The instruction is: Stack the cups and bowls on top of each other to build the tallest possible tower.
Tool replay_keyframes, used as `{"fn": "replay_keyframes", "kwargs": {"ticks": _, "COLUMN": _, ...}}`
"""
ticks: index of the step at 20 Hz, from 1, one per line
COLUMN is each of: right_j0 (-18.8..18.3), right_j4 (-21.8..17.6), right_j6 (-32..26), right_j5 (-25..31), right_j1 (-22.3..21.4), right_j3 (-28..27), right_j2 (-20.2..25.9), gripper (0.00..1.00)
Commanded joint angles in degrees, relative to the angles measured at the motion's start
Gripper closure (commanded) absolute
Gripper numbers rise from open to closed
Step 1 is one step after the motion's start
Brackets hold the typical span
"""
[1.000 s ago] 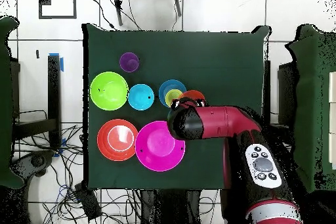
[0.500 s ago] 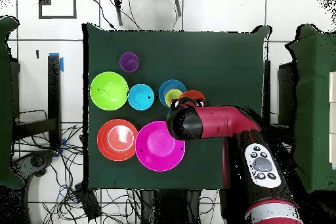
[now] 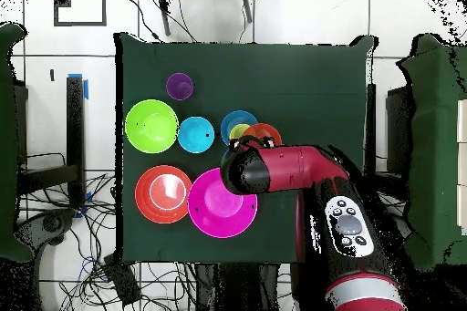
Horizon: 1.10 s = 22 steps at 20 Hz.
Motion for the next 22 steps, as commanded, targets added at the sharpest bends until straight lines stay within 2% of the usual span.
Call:
{"fn": "replay_keyframes", "kwargs": {"ticks": 1, "right_j0": 2.7, "right_j4": 0.0, "right_j6": 5.0, "right_j5": 1.9, "right_j1": 3.6, "right_j3": -2.5, "right_j2": 0.0, "gripper": 0.00}}
{"fn": "replay_keyframes", "kwargs": {"ticks": 15, "right_j0": 2.4, "right_j4": 0.4, "right_j6": 4.2, "right_j5": 1.3, "right_j1": 3.9, "right_j3": -2.4, "right_j2": -0.2, "gripper": 0.00}}
{"fn": "replay_keyframes", "kwargs": {"ticks": 22, "right_j0": 2.8, "right_j4": 0.4, "right_j6": 4.1, "right_j5": 1.5, "right_j1": 5.3, "right_j3": -4.2, "right_j2": -0.4, "gripper": 0.00}}
